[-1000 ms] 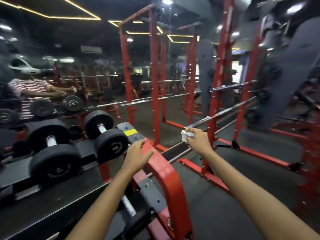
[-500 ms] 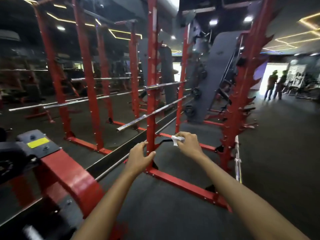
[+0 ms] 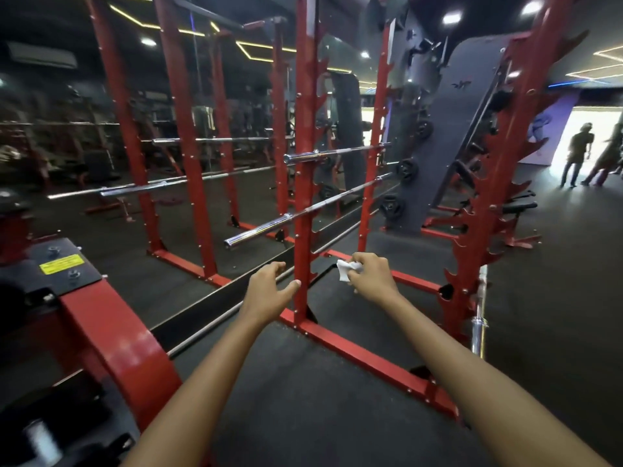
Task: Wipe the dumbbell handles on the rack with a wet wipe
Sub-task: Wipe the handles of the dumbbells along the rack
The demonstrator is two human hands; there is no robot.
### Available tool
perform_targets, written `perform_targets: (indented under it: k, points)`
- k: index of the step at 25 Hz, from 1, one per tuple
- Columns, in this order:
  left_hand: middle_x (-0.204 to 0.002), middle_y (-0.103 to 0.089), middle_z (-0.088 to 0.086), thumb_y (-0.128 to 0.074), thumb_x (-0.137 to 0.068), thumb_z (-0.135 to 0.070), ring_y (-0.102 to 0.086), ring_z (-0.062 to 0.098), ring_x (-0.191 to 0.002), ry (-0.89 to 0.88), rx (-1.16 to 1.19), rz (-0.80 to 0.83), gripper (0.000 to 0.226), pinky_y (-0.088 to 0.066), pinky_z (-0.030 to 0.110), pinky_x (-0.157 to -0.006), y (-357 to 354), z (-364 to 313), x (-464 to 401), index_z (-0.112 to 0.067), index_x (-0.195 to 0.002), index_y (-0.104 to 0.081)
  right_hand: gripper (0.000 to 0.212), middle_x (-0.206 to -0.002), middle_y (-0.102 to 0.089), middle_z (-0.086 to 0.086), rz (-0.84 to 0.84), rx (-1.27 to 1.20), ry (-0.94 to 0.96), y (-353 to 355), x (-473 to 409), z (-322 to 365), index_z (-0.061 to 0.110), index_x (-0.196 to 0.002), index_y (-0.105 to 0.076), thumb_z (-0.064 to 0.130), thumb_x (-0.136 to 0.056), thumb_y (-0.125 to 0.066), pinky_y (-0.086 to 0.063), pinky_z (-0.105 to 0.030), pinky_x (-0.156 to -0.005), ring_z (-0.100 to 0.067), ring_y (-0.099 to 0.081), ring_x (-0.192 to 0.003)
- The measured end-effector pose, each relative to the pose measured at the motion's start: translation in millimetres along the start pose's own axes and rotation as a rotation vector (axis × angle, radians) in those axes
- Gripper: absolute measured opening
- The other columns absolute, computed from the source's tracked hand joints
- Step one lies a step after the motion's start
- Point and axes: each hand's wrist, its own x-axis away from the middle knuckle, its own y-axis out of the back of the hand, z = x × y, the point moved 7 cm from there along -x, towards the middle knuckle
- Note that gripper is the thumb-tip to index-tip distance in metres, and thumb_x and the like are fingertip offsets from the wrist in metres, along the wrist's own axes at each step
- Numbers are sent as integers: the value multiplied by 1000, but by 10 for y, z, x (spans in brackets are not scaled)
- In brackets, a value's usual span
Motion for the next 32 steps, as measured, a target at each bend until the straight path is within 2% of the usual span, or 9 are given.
perform_targets:
  k: [6,9,11,13,16,22,25,29,32]
  points:
    - [-123,-61,10,-69,-83,-26,-56,20,-113,125,-107,-154,49,-40,25,-94,518,791,-577,-5,-125,-56,24,-71,-61,-6,132,-81,146,-863,-823,610,20,-59,-54,6,-78,-51,-47,-32,-58,-25,-62,-72]
    - [-116,-63,12,-70,-82,-21,-58,23,-109,202,-151,-259,42,-38,21,-87,886,1173,-844,-3,-119,-60,17,-72,-66,-10,176,-128,231,-1318,-1276,964,17,-63,-57,8,-77,-52,-55,-42,-64,-27,-65,-69]
    - [-119,-62,14,-69,-83,-21,-56,25,-114,247,-205,-314,44,-39,26,-94,1118,1405,-954,-2,-120,-59,14,-75,-67,-11,198,-184,278,-1595,-1522,1221,14,-71,-63,6,-76,-52,-55,-41,-67,-27,-65,-71]
    - [-124,-59,14,-69,-83,-23,-54,26,-118,295,-261,-359,48,-39,31,-99,1356,1639,-1045,-2,-124,-56,15,-80,-69,-11,235,-211,321,-1867,-1720,1451,13,-78,-67,7,-78,-53,-46,-29,-65,-26,-61,-75]
    - [-123,-61,14,-69,-82,-23,-55,26,-117,374,-336,-430,48,-40,32,-100,1685,1976,-1095,-1,-124,-57,15,-84,-69,-10,314,-271,379,-2347,-1961,1773,13,-76,-64,7,-80,-51,-32,-28,-61,-22,-54,-74]
    - [-111,-65,16,-69,-80,-14,-60,30,-104,516,-446,-654,37,-44,33,-87,2199,2420,-1120,0,-113,-62,15,-77,-68,-13,513,-394,575,-3292,-2391,2497,6,-78,-66,4,-75,-51,-56,-43,-67,-28,-65,-73]
    - [-106,-67,13,-69,-80,-11,-61,27,-100,600,-477,-772,29,-40,25,-78,2337,2526,-1086,-4,-108,-64,10,-73,-66,-14,618,-419,716,-3693,-2536,2903,7,-73,-63,5,-75,-53,-55,-42,-68,-32,-65,-77]
    - [-117,-63,15,-71,-81,-20,-58,27,-109,740,-530,-897,46,-40,27,-90,2501,2675,-946,0,-120,-58,12,-81,-69,-17,727,-472,857,-4088,-2582,3356,3,-80,-66,5,-76,-55,-53,-46,-74,-34,-66,-80]
    - [-117,-62,14,-69,-82,-19,-58,27,-110,809,-589,-995,45,-39,25,-90,2683,2679,-809,0,-120,-58,6,-83,-68,-14,828,-501,955,-4381,-2409,3669,7,-78,-64,7,-76,-58,-52,-43,-72,-32,-64,-79]
